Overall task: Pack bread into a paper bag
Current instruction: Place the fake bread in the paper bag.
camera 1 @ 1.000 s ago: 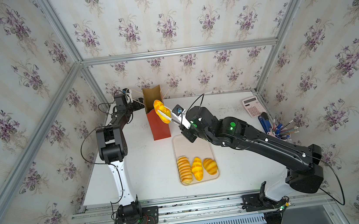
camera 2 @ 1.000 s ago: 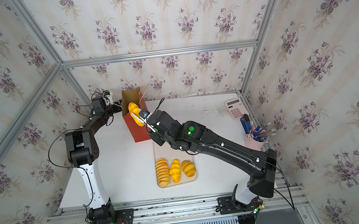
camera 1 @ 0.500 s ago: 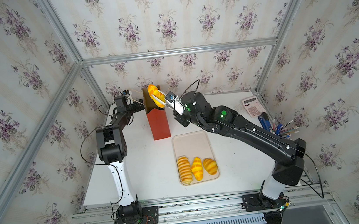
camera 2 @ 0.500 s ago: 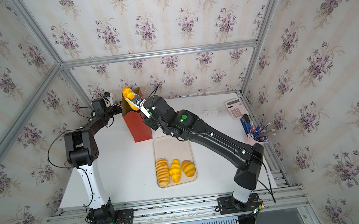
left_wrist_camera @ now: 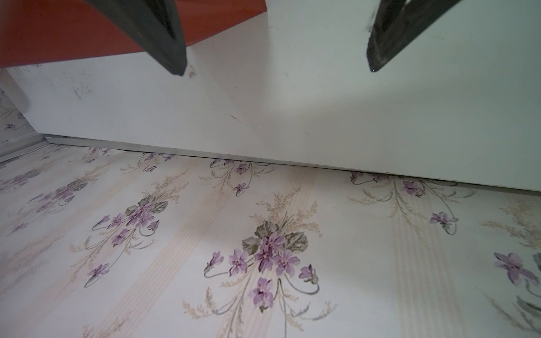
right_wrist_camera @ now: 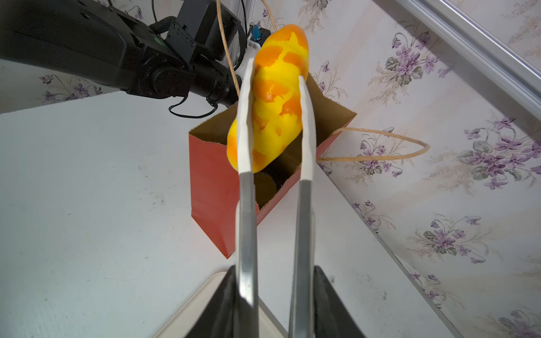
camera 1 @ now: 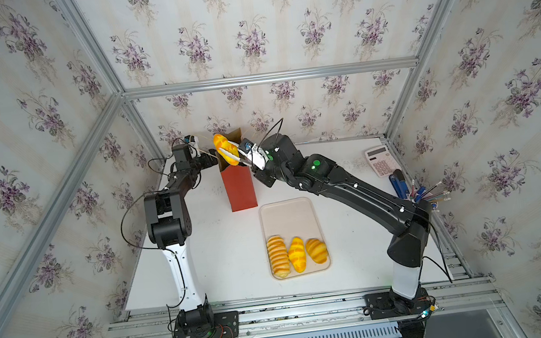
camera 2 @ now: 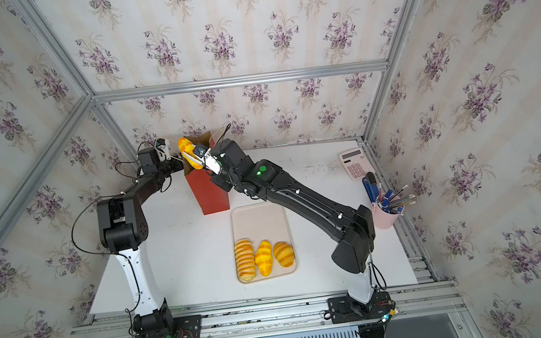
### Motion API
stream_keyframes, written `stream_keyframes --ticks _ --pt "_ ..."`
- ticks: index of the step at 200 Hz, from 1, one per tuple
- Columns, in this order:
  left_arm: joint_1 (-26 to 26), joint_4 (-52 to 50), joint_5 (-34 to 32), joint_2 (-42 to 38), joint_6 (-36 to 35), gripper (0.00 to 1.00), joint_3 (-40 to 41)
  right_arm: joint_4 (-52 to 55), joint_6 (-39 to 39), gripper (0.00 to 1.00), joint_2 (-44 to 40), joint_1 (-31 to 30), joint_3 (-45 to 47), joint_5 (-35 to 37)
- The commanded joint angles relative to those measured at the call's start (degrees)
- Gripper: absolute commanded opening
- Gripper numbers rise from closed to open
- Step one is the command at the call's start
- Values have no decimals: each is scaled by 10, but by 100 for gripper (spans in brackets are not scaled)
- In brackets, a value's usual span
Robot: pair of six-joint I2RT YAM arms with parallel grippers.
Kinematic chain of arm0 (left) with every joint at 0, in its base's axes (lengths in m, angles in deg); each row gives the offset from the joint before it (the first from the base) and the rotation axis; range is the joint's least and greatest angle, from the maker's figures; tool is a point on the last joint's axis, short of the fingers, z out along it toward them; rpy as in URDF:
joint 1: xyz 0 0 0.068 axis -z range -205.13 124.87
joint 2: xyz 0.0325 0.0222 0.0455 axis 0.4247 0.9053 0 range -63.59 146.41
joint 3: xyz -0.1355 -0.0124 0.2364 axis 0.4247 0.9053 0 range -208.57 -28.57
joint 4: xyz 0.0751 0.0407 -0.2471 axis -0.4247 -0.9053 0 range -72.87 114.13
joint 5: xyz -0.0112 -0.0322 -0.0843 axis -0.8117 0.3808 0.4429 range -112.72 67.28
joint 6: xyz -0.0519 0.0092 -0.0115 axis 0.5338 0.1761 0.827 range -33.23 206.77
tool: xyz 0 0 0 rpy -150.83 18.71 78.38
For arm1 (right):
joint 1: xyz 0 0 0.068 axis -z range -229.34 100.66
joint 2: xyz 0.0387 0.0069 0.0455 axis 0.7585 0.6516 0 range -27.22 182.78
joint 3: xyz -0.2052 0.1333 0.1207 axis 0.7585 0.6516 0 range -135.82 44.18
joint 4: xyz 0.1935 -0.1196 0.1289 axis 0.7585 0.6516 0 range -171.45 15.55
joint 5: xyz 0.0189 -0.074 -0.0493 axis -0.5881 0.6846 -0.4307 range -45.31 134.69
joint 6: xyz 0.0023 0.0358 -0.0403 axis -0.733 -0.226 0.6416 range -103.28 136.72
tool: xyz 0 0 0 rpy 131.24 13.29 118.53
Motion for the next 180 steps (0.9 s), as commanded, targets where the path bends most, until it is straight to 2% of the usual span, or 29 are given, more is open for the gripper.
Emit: stream_keyframes --ticks 1,67,115,180 --pt "0 18 7 3 0 98 -4 -40 -8 38 10 9 -2 -17" --pt "-4 20 8 4 -1 98 -5 -41 0 39 34 30 -24 -36" --pt "-5 19 11 12 1 97 -11 -40 -2 54 35 30 -22 -34" --pt "-5 16 11 15 1 97 -14 -15 8 53 12 13 -40 -11"
